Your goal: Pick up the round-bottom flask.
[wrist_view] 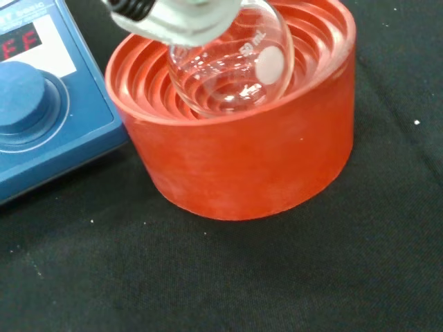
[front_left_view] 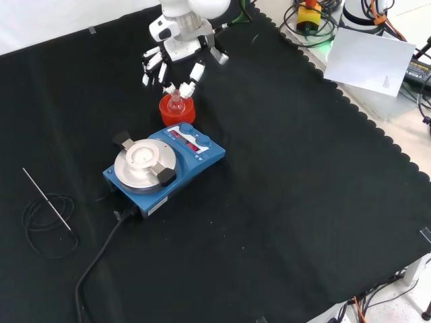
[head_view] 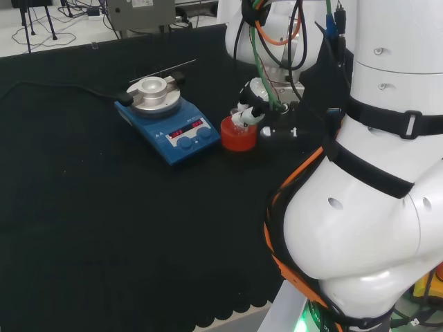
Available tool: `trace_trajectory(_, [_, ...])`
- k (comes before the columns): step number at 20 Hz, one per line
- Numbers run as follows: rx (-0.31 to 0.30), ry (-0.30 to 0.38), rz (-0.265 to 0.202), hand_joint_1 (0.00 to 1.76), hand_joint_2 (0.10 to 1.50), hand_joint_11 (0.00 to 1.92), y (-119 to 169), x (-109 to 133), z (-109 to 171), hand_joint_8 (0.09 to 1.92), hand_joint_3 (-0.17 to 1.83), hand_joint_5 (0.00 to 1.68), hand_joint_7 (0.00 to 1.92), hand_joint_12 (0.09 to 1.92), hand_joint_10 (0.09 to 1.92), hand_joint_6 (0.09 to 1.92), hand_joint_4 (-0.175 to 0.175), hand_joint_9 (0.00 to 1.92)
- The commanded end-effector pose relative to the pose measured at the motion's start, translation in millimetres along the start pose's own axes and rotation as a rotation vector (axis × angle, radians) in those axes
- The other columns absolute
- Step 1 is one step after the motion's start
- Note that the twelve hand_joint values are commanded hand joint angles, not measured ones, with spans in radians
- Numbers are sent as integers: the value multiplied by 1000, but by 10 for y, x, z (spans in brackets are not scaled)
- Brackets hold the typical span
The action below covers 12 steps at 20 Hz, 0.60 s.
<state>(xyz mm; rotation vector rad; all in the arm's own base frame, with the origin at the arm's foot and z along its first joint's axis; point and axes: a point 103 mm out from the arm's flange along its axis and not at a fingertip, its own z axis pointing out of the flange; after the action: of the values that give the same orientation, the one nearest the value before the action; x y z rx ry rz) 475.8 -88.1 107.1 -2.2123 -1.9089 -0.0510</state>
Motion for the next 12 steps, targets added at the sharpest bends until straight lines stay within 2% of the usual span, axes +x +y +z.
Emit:
trace_trajectory(1, [11, 5, 5, 914, 919, 0, -1, -24, -1, 645, 303, 857, 284, 1263, 695, 953, -46, 387])
trace_trajectory(2, [16, 6, 6, 903, 855, 0, 2, -24, 0, 644, 404, 805, 277, 1257, 696, 943, -72, 378])
trace_trajectory(3, [19, 6, 6, 896, 796, 0, 4, -24, 0, 645, 493, 740, 267, 1247, 700, 940, -82, 367])
trace_trajectory(5, [21, 0, 2, 885, 708, 0, 3, -22, 3, 649, 603, 599, 243, 1221, 709, 914, -81, 341])
trace_trajectory(8, [26, -3, -2, 871, 646, 0, 4, -13, 11, 653, 650, 437, 218, 1189, 719, 819, -75, 314])
trace_trajectory(12, [19, -2, -4, 858, 612, 0, 8, -10, 12, 661, 663, 357, 196, 1163, 734, 649, -73, 293])
